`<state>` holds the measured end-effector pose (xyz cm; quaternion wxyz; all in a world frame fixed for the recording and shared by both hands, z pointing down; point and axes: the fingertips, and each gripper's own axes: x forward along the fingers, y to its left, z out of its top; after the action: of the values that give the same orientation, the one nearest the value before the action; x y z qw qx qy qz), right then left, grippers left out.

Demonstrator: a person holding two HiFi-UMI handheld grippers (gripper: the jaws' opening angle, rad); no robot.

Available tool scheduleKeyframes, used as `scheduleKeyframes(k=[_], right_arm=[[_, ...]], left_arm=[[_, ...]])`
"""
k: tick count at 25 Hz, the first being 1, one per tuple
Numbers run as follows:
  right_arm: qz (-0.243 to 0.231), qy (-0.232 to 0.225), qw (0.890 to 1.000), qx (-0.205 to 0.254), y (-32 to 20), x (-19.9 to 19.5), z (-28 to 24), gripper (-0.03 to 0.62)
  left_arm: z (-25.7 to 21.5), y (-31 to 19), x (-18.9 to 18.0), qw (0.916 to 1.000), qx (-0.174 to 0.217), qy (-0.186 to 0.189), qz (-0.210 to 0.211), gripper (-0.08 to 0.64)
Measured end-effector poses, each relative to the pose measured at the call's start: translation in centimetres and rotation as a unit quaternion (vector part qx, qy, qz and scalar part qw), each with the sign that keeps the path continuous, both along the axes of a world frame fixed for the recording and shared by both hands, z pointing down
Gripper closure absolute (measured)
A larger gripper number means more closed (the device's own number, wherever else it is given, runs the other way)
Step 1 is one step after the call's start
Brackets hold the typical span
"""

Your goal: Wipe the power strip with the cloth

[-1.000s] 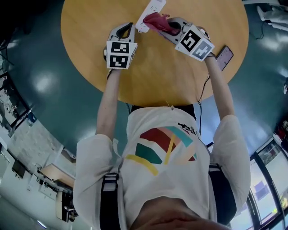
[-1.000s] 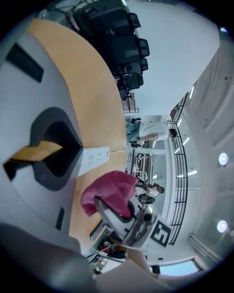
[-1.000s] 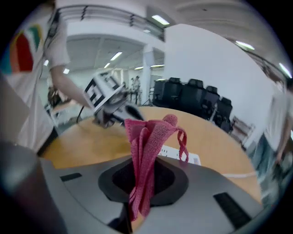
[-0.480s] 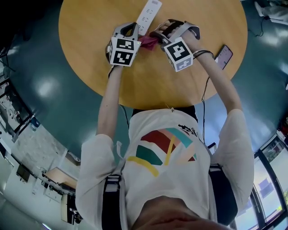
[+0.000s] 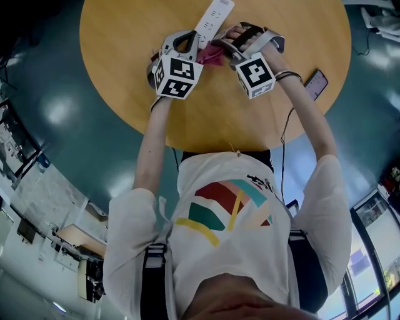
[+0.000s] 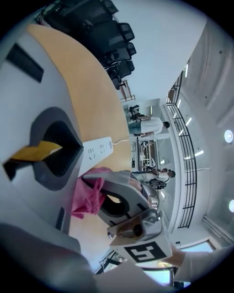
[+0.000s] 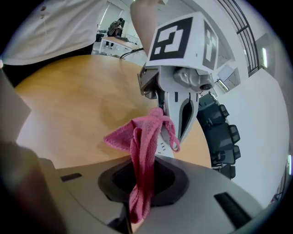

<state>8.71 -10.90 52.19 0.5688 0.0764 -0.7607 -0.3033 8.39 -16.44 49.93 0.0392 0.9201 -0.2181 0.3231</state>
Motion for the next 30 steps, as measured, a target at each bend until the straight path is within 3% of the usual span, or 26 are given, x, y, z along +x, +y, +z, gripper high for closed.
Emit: scheduleKeyframes(k=[9,18,25,28,30], right_arm=[[0.065,0.028,0.997,0.032,-6.9,7.7,-1.0,0.554],[0.116,0.046,0.990,0.061,-11.7,11.7,0.2,0.554],[0.143,0.036,0.987,0.063,-12.8,12.8,-0.9,0.554],[0.140,0.016,0.988,0.060,-12.2,12.2,-3.2,0.554],[0.116,-0.002,0.992,0.048,-11.8,10.4,-5.1,0.554]], left_arm=[[-1.1,-1.6,1.4,0.9999,0.009,-0.004,0.007,0.518],[0.0,-0.6,-0.2,1.0000,0.007,0.000,0.004,0.518],[0.2,-0.9,-0.4,0.9997,-0.004,0.015,-0.018,0.518],[-0.8,-0.1,-0.3,0.9991,0.025,-0.001,-0.034,0.518],[-2.4,1.5,0.4,0.9984,0.039,0.020,-0.036,0.518]])
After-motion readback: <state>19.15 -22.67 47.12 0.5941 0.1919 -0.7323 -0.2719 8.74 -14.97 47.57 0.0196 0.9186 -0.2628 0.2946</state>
